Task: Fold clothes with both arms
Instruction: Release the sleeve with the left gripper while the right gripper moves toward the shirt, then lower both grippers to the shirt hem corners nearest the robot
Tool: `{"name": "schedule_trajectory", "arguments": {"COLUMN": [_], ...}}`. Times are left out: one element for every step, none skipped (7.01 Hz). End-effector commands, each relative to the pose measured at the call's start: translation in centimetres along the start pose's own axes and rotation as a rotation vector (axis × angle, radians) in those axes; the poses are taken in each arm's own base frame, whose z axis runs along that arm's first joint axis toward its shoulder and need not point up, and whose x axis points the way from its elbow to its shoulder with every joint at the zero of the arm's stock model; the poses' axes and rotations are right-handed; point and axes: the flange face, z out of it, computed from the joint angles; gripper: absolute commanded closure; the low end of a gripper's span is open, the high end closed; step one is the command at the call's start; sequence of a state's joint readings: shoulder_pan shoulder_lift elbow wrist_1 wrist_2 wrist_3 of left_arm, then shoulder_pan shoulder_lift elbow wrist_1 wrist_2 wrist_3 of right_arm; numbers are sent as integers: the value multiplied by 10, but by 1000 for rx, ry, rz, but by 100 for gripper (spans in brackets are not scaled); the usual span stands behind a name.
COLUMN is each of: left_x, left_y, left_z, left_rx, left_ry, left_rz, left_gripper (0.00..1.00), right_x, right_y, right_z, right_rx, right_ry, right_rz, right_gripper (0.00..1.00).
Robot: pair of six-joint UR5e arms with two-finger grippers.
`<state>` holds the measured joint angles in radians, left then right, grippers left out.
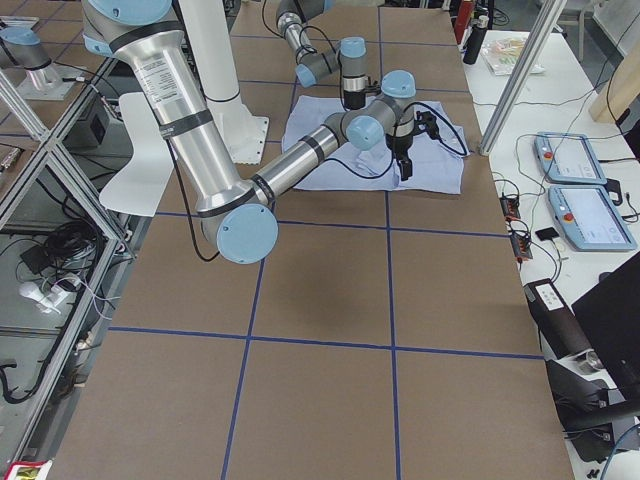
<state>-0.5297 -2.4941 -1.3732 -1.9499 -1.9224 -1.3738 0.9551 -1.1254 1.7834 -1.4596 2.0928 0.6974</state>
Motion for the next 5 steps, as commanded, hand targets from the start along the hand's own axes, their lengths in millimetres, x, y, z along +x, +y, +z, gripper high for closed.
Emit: {"name": "schedule_trajectory", "arguments": {"left_x": [-84, -127, -161, -182, -204], "left_y": [24, 42, 56, 67, 76], "left_z": [-38, -72, -94, -108, -108], "left_rx": [-7, -10, -11, -12, -14], "left_ry": [-37, -60, -72, -72, -98], "left_rz": [77, 138, 178, 182, 173], "left_gripper": [0, 0, 0, 0, 0], "right_x": [-79, -91, -100, -131, -145], "right_y": [85, 134, 177, 228, 269], "right_z": [11, 2, 3, 15, 36], "right_rx": [19, 2, -2, 28, 45], "right_ry": [-12, -32, -21, 1, 40], "right_rz": [125, 166, 202, 215, 212], "right_gripper": [1, 1, 1, 1, 1]}}
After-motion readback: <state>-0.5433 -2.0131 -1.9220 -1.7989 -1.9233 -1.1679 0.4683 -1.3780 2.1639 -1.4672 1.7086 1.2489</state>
